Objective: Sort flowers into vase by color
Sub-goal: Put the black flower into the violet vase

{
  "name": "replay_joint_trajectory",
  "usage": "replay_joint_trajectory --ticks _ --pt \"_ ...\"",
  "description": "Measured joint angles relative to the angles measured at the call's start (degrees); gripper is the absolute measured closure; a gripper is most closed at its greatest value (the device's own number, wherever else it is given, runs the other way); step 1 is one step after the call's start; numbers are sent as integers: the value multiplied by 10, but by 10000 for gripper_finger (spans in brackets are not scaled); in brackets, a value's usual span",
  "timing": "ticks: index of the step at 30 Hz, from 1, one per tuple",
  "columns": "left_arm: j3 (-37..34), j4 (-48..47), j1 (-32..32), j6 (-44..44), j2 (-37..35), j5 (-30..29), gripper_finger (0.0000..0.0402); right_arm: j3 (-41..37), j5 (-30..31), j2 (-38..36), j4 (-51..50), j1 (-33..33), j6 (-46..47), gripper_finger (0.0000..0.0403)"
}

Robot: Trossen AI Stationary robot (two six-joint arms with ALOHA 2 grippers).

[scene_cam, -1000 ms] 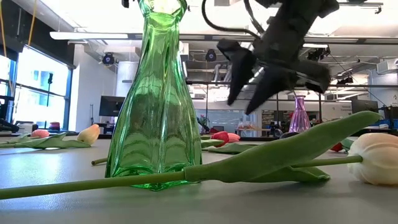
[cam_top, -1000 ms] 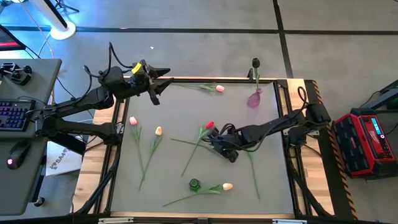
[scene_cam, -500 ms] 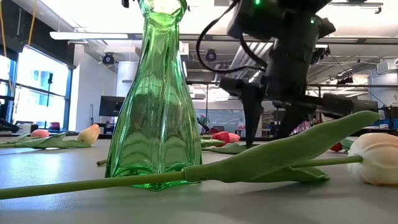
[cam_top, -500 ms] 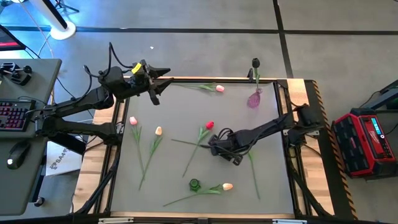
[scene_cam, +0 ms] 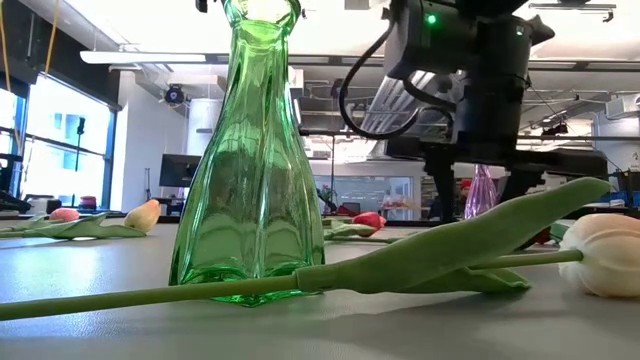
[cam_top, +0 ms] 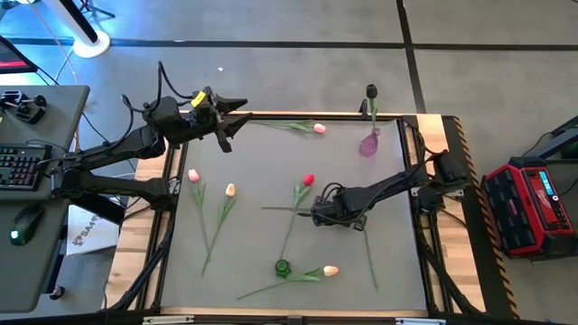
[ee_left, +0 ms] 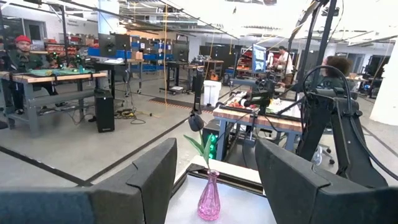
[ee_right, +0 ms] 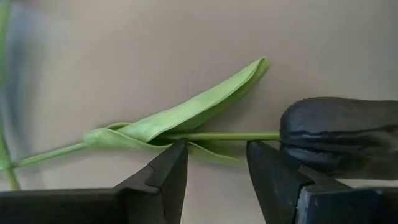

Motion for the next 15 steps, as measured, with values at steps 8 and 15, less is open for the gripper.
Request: replay_joint_trajectory --ticks 8,15 --pt "0 0 0 0 0 0 196 0 67 -1 -16 -6 -85 249" --pt "0 0 0 0 0 0 196 0 116 -1 -1 -43 -317 249"
